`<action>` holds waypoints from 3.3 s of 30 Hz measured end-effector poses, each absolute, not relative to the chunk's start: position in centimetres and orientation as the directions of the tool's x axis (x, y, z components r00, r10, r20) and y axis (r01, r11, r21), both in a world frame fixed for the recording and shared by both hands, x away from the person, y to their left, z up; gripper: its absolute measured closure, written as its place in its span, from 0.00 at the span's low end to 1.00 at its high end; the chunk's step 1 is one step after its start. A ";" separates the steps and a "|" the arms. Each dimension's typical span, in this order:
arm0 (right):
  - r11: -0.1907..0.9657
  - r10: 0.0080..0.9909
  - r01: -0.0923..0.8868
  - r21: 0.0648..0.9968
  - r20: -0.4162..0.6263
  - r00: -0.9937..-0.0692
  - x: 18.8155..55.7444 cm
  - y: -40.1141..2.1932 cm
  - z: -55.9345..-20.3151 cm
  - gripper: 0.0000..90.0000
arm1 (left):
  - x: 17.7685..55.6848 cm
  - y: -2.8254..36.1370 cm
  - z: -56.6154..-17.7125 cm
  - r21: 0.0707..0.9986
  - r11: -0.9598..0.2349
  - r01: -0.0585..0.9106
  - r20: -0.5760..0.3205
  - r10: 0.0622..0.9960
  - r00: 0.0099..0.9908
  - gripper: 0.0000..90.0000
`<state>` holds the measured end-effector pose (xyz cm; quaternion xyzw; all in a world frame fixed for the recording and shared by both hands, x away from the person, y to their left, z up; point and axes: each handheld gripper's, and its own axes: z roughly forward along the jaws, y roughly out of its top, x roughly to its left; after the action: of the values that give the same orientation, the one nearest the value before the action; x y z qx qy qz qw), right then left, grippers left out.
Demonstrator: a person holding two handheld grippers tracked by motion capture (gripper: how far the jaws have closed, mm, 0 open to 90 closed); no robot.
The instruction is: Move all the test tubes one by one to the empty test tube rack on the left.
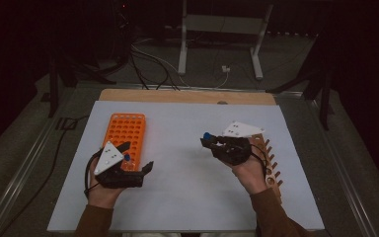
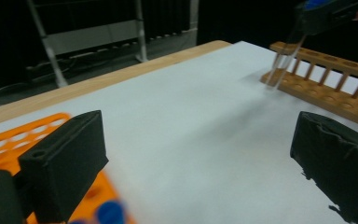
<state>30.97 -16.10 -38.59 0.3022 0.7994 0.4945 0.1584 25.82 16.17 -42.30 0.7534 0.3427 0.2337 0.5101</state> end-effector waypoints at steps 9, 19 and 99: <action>0.334 0.572 0.319 0.887 0.078 -0.817 30.3 -13.4 -38.7 0.85 | 26.5 12.5 -42.7 0.920 -0.287 0.267 0.018 0.710 0.704 0.29; 0.353 0.527 0.308 0.884 0.085 -0.846 29.7 -11.4 -38.8 0.85 | 26.7 10.3 -42.8 0.917 -0.330 0.226 0.046 0.648 0.760 0.72; 0.146 0.798 0.426 0.893 0.148 -0.585 30.0 -24.0 -41.6 0.02 | 23.1 28.8 -45.2 0.925 -0.119 0.360 -0.041 0.913 0.406 0.86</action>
<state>29.97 -23.97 -41.63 0.4166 0.7343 0.5032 0.1845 23.09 28.80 -45.23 0.6896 0.4615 0.2898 0.4770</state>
